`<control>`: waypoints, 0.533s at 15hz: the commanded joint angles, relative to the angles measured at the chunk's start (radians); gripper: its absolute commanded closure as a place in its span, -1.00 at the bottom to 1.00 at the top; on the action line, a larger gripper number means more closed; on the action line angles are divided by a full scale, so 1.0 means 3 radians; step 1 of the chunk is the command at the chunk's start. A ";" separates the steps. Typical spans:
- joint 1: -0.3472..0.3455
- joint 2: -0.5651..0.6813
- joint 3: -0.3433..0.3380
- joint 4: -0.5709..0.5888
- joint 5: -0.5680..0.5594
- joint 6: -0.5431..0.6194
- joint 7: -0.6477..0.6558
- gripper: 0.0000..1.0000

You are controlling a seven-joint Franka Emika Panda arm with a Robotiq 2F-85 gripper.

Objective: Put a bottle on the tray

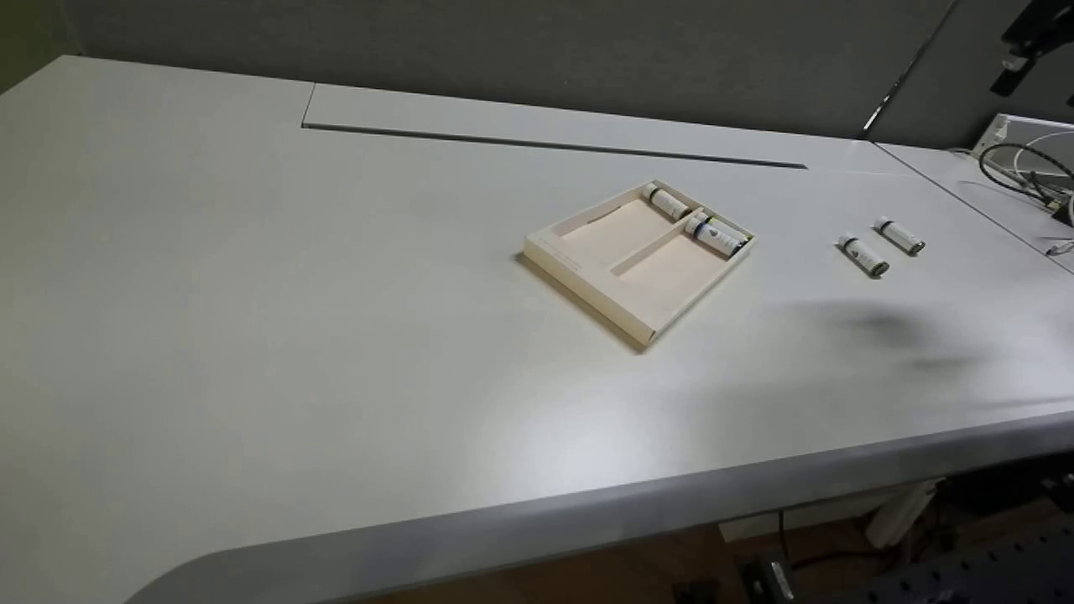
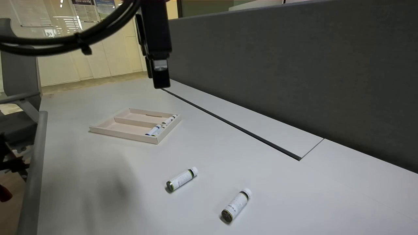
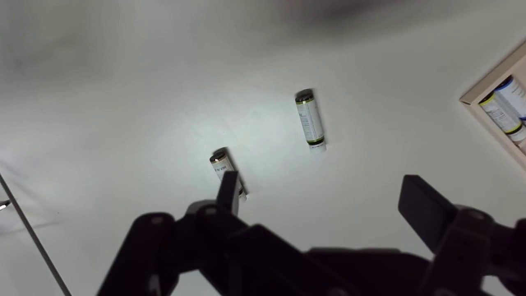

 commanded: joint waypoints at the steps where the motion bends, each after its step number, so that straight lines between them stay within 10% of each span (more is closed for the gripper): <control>1: -0.0043 -0.0004 0.0043 0.0010 -0.0007 -0.0009 0.0005 -1.00; 8: -0.0014 0.0284 0.0083 0.0129 -0.0122 -0.0041 -0.0051 -1.00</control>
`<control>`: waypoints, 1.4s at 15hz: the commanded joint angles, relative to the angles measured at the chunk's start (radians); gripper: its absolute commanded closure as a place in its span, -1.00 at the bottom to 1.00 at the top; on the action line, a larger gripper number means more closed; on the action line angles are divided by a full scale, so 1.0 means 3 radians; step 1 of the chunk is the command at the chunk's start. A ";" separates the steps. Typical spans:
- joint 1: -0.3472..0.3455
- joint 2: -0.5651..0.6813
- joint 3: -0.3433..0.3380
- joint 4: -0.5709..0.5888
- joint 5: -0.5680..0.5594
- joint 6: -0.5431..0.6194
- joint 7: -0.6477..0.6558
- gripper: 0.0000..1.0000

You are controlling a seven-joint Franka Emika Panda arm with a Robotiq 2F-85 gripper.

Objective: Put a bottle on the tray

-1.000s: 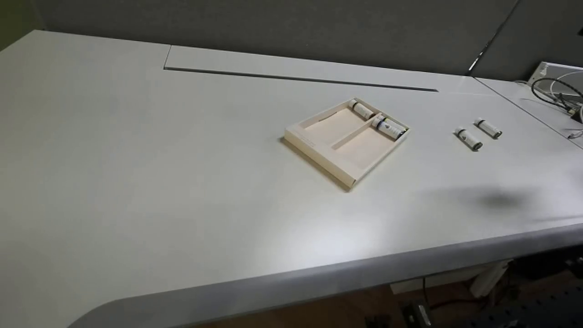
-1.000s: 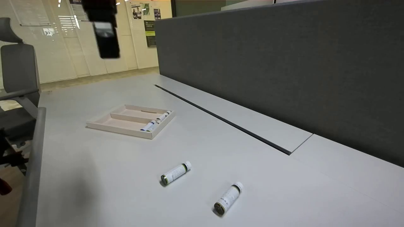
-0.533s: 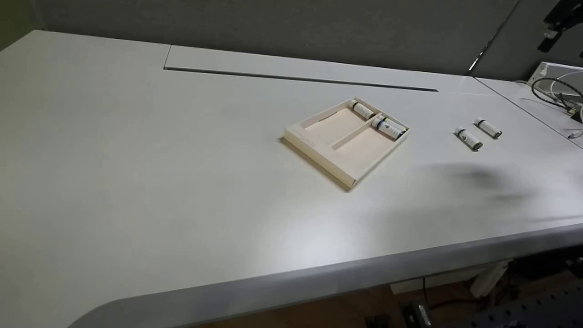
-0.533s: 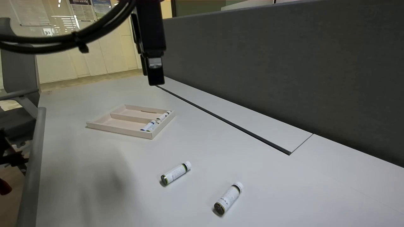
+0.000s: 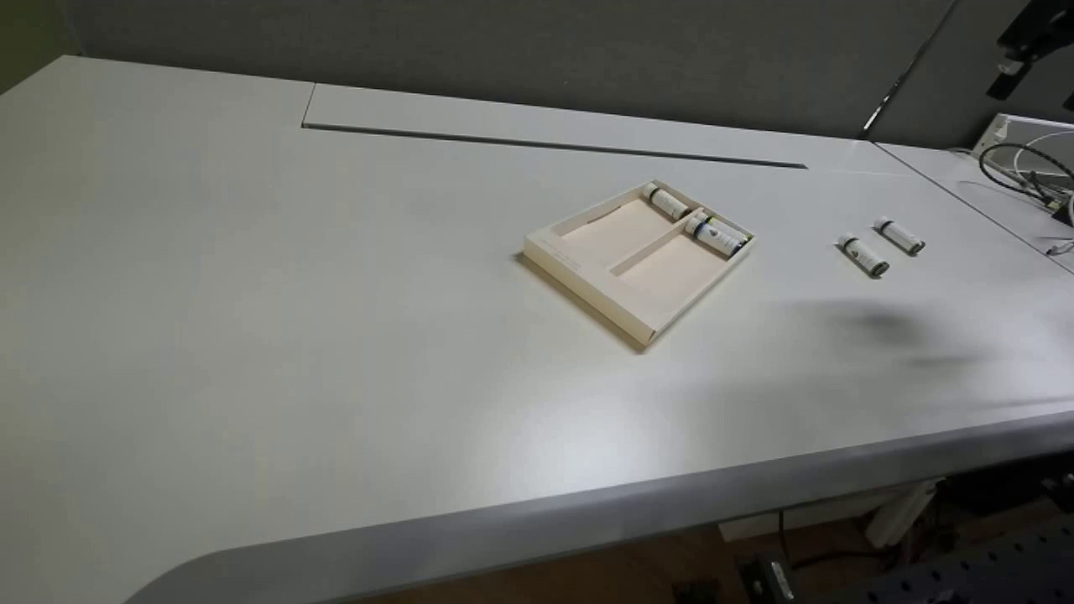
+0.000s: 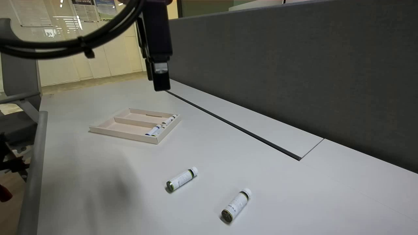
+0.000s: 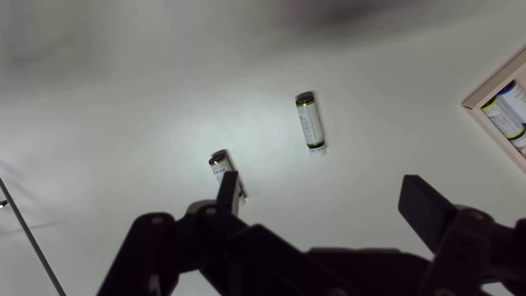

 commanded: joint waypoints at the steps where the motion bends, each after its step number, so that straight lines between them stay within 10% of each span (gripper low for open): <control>1: -0.0012 0.0368 0.0094 0.0139 -0.0078 -0.0020 -0.0103 -1.00; 10: -0.0051 0.1298 0.0304 0.0244 -0.0107 0.0896 -0.0218 -1.00; 21: -0.0159 0.1733 0.0389 0.0519 -0.0084 0.0964 -0.0272 -1.00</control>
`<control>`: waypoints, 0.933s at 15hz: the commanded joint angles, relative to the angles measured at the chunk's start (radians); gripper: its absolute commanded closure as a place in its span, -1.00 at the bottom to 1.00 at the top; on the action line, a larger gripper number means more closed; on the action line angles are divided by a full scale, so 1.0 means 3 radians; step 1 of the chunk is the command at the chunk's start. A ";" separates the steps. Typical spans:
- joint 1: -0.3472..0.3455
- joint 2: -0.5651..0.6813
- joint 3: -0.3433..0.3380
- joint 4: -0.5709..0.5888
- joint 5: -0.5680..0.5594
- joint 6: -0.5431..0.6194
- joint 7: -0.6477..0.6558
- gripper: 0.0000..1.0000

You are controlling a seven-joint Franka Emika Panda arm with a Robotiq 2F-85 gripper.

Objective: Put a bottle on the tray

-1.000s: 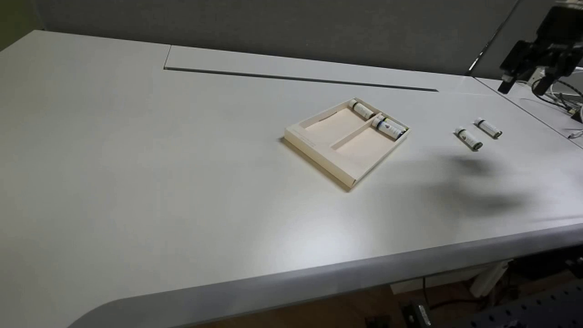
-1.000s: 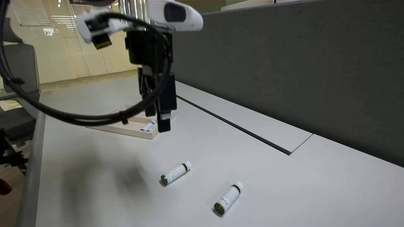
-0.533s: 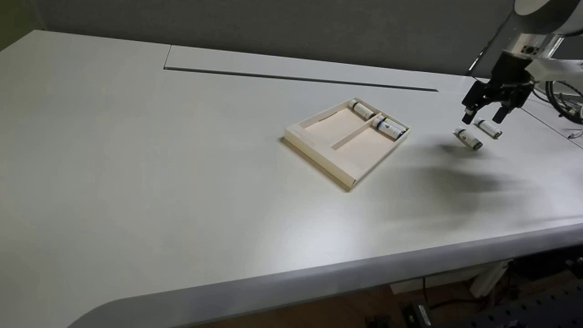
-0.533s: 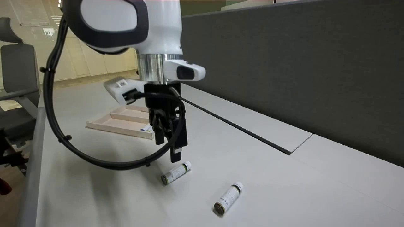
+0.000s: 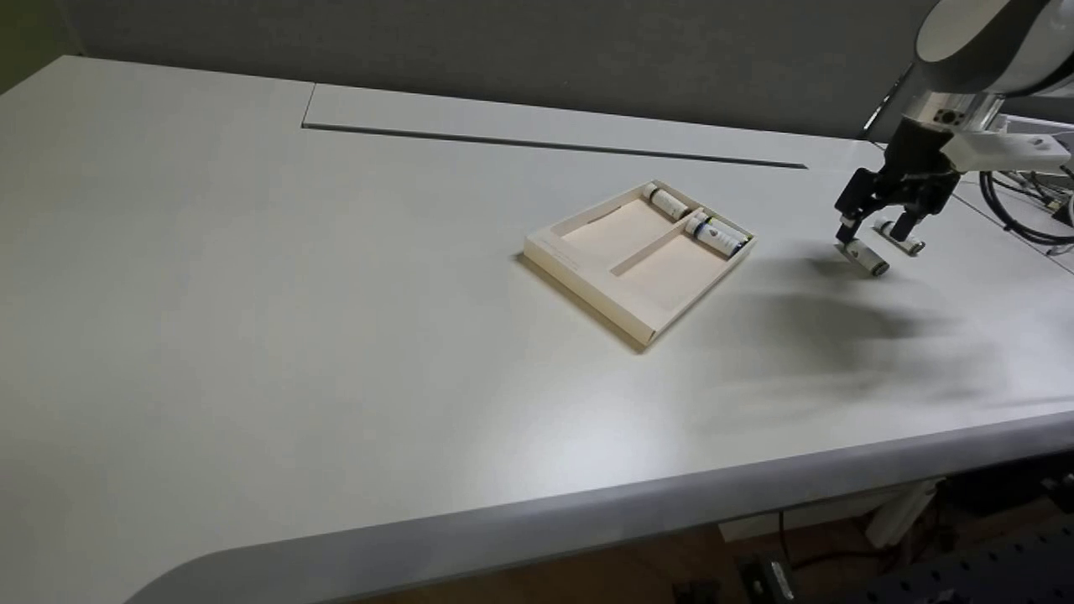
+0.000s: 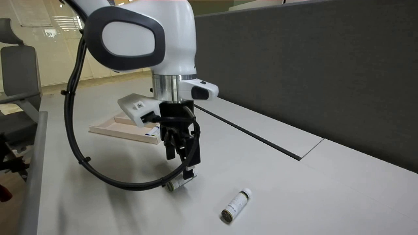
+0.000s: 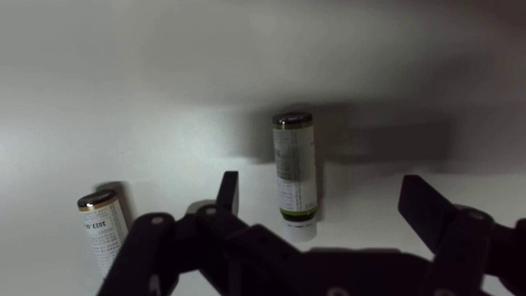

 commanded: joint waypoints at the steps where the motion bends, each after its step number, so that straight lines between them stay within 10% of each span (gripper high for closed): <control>1: -0.0101 0.0114 0.0065 0.0142 0.0036 -0.0035 -0.0061 -0.50; 12: -0.0116 0.0218 0.0029 0.0348 0.0050 -0.0295 0.0012 0.91; 14: -0.0112 0.0207 0.0022 0.0452 0.0082 -0.0606 0.0043 0.87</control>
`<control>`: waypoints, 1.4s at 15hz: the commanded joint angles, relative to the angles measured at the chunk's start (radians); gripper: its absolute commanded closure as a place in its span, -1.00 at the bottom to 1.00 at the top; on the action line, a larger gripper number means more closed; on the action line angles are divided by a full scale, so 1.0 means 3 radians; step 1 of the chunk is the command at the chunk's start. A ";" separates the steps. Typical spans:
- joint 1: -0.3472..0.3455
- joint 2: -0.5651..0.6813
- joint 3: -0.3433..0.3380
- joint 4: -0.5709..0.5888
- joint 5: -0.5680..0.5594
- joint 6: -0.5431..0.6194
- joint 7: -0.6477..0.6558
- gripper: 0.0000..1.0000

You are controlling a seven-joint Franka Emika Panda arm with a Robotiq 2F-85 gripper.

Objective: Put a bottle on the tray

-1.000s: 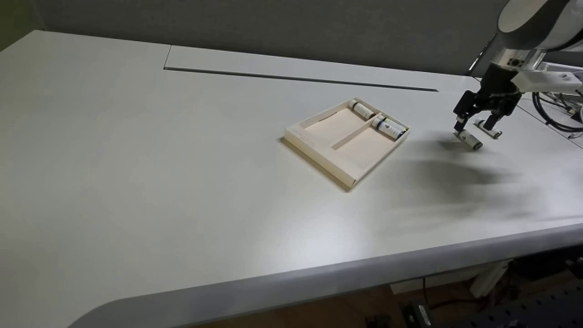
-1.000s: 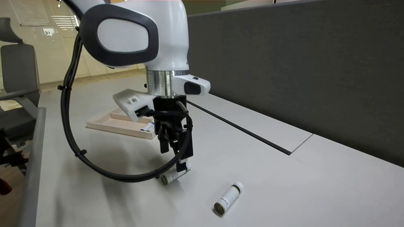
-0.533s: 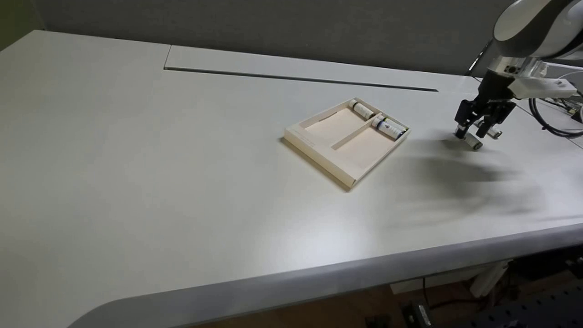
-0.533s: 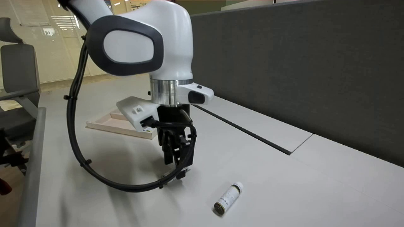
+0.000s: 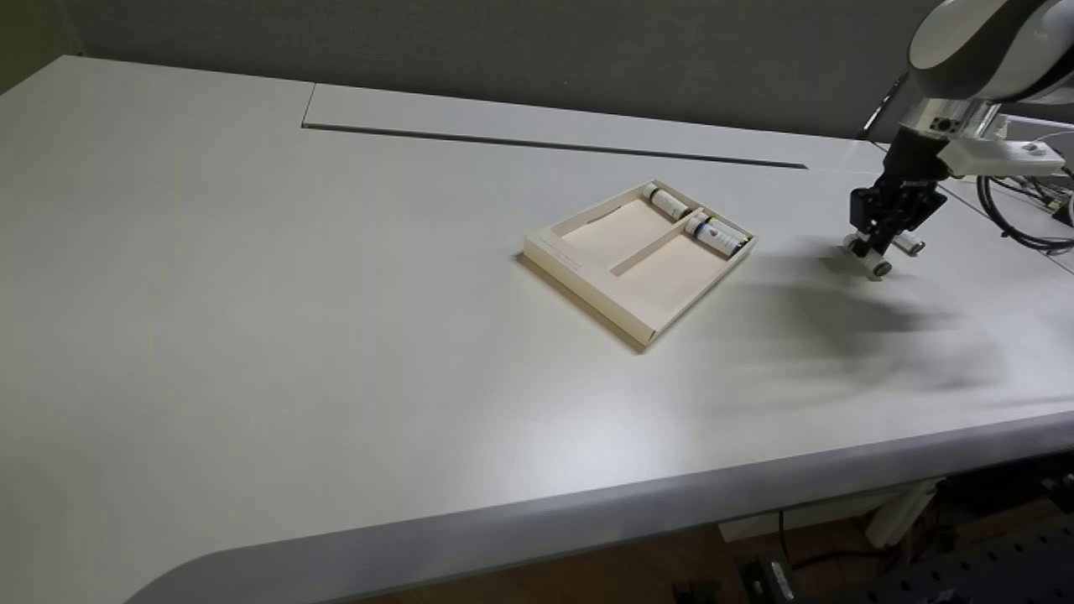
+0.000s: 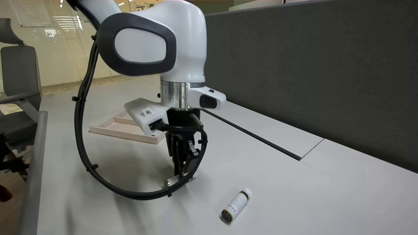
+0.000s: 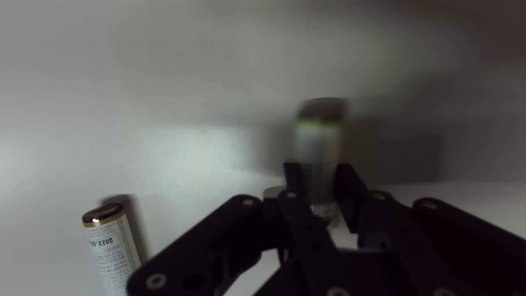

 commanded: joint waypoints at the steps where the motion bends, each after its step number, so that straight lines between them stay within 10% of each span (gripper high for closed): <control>1: -0.0037 0.0015 0.0023 0.0266 0.0082 -0.0524 0.0057 0.87; 21: 0.0838 -0.0448 0.0541 0.0463 0.0023 -0.0808 0.0118 0.87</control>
